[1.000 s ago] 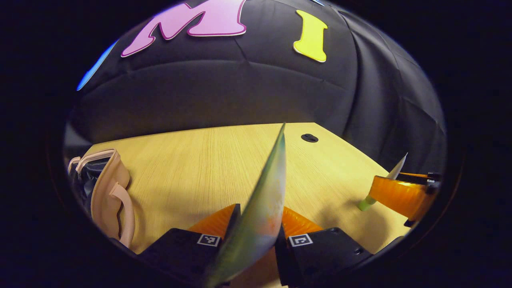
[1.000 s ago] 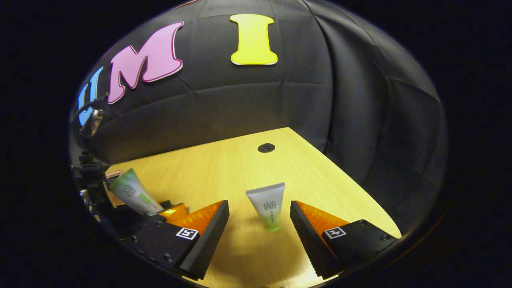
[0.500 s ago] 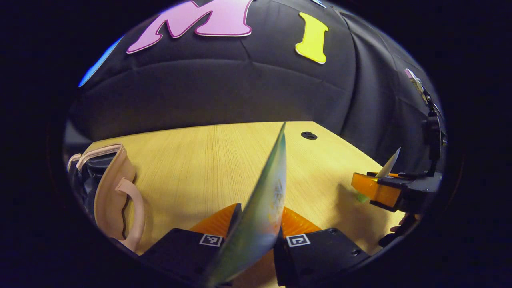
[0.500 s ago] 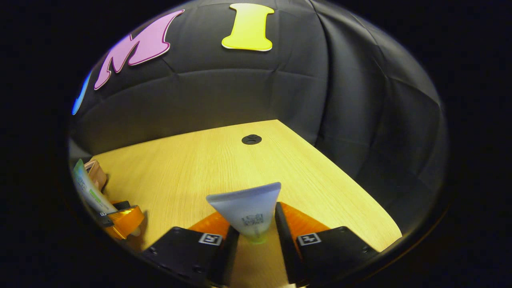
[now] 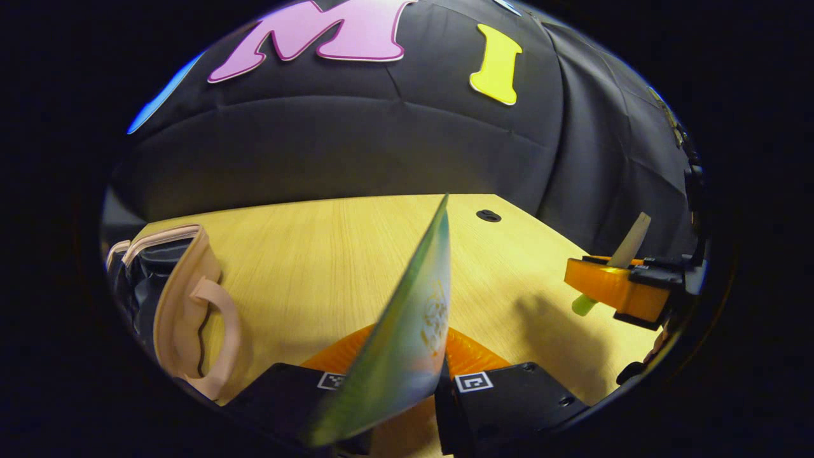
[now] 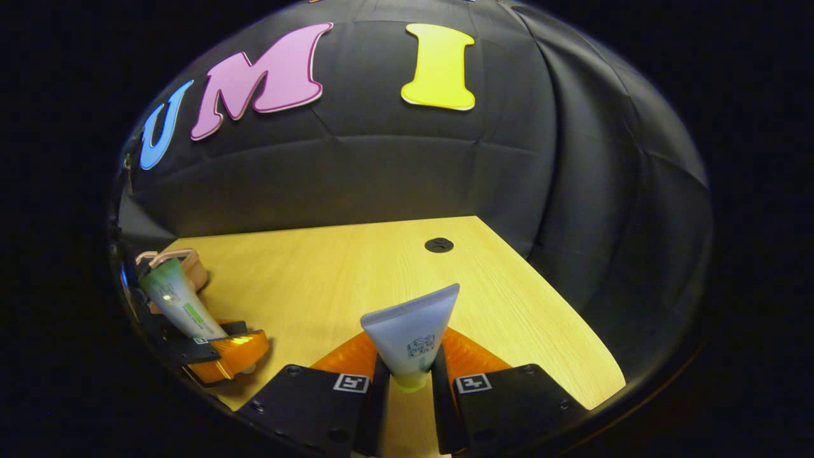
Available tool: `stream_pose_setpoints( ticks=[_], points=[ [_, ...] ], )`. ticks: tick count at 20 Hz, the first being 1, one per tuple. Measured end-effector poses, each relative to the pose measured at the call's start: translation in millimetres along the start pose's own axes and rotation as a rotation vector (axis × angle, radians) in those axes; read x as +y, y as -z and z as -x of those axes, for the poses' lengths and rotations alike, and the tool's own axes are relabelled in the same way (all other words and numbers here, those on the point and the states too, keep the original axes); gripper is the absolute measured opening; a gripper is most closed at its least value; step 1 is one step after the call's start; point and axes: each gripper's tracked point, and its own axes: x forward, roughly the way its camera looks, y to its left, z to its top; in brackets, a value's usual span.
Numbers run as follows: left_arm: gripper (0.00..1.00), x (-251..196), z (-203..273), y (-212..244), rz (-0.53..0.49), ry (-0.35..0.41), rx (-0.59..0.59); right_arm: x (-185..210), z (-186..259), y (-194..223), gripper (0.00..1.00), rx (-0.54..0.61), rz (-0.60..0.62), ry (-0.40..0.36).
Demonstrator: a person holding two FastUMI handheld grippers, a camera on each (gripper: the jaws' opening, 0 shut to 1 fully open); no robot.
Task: First open the suitcase, pack the skin care products into it, and then close the suitcase.
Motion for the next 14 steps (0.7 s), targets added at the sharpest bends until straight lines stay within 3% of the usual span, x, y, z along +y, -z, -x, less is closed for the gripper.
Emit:
stream_pose_setpoints(
  ticks=[3, 5, 7, 10, 14],
  points=[
    [0.4, 13.6, 46.4, -30.1, 0.012, 0.003, -0.062, 22.2, 29.7, -29.3, 0.34, -0.029, 0.021, -0.059],
    [0.4, 55.6, 101.4, -60.4, 0.034, -0.067, -0.11, 47.7, 55.7, -56.5, 0.34, -0.056, 0.054, -0.124],
    [0.39, 108.7, 138.7, -67.7, 0.061, -0.171, -0.083, 69.5, 73.7, -72.3, 0.34, -0.068, 0.076, -0.179],
    [0.39, 200.9, 165.6, -62.9, 0.116, -0.293, -0.007, 110.5, 100.0, -92.9, 0.34, -0.084, 0.081, -0.272],
    [0.4, 285.6, 155.5, -13.4, 0.132, -0.314, 0.246, 169.2, 122.3, -103.4, 0.34, -0.085, 0.081, -0.392]
  ],
)
